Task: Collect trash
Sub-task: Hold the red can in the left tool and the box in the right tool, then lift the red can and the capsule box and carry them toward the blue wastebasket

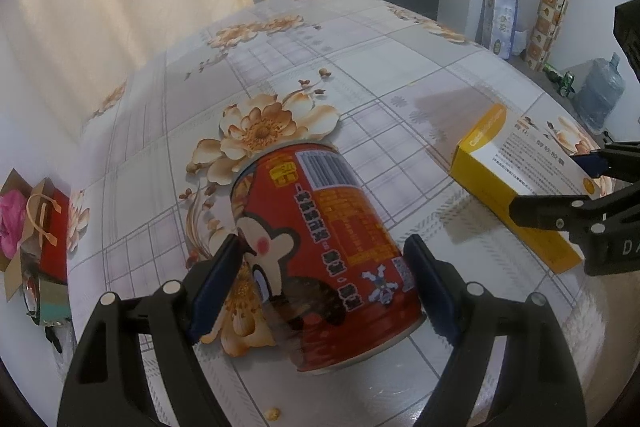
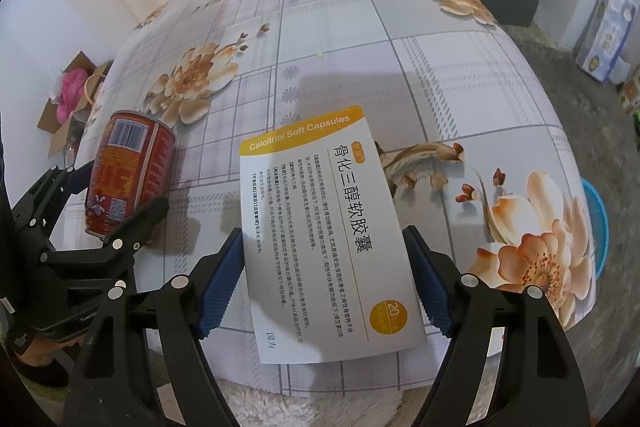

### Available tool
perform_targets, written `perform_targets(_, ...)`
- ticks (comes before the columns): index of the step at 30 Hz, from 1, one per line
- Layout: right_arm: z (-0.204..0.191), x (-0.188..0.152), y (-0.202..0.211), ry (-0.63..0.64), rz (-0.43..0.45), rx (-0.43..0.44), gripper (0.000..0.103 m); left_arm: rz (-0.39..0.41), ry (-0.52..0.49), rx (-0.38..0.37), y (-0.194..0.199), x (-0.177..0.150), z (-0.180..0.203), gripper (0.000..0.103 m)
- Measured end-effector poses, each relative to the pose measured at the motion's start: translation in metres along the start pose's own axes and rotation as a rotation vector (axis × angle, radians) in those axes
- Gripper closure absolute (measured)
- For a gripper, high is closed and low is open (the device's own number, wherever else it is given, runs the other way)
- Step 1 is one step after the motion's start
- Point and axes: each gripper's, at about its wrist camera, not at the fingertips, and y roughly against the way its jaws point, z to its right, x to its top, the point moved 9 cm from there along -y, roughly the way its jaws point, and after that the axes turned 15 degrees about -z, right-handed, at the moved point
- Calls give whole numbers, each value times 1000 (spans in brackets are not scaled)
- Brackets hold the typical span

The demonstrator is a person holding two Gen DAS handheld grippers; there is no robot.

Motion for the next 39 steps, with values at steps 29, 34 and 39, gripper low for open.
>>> perform_targets(29, -4, -5, 6, -3, 14, 35, 31, 29, -9, -1, 3, 1, 1, 34)
perform_targets(34, 1, -7, 10, -29, 21, 73, 31, 51, -4, -10, 9, 2, 1, 35)
perform_targets(39, 6, -11, 18, -58, 41, 97, 31, 75, 21, -60, 20, 5, 0, 35)
